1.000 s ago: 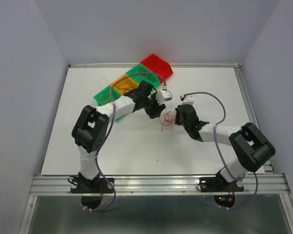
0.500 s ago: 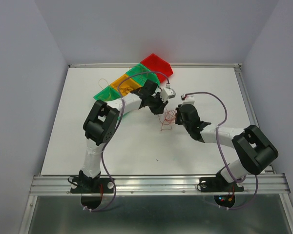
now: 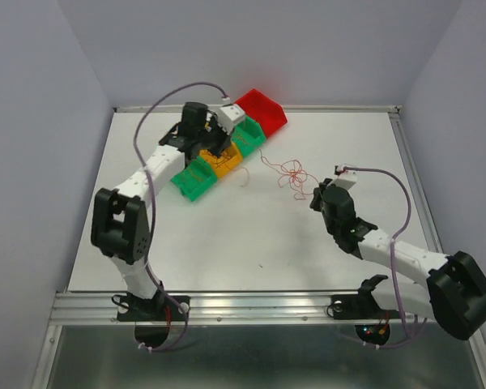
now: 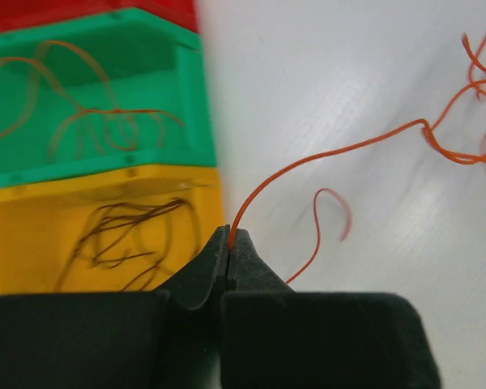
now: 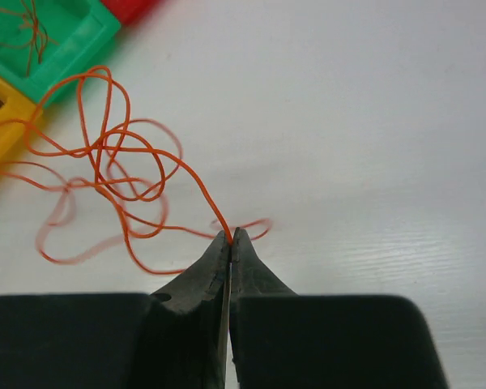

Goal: Untangle the cables

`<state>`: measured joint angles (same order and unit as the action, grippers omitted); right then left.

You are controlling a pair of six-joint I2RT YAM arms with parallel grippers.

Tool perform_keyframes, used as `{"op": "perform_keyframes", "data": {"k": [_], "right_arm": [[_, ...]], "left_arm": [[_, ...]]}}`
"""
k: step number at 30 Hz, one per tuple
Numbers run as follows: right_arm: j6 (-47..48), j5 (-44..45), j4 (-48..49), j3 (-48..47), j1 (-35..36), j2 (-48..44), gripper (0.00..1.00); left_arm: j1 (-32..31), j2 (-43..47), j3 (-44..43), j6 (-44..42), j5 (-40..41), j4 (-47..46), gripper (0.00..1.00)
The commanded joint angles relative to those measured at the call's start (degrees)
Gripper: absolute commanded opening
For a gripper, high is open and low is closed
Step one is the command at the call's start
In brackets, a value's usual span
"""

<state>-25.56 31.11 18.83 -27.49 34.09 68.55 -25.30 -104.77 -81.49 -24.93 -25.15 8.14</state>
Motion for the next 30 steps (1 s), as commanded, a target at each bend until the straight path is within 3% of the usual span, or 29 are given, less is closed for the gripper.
{"op": "perform_keyframes", "data": {"k": [1, 6, 13, 18, 26, 30], "right_arm": [[-4.23, 8.26, -0.37, 3.84, -1.04, -8.60, 0.00], [-4.50, 8.78, -1.60, 7.26, -1.30, -18.18, 0.01], [-7.12, 12.56, -9.06, 6.74, -1.39, -25.65, 0.01], [-9.59, 19.06, -11.71, 7.09, -1.48, -31.53, 0.01], [-10.37, 23.02, -14.77, 7.71, -1.65, -37.70, 0.00], [-13.54, 27.76, -17.42, 9.72, -1.65, -42.35, 0.01]], "left_arm": [[4.21, 18.17, 0.89, -0.91, 1.23, -0.41, 0.00], [4.47, 29.78, 0.55, -2.31, 7.28, 3.01, 0.00], [10.52, 34.11, -10.32, -4.07, 15.99, 6.62, 0.00], [21.32, 31.48, -21.41, -3.20, 18.12, 8.29, 0.00], [34.07, 33.05, -25.98, -2.58, 24.69, 3.90, 0.00], [42.31, 32.00, -30.03, 0.57, 22.01, 3.81, 0.00]]}}
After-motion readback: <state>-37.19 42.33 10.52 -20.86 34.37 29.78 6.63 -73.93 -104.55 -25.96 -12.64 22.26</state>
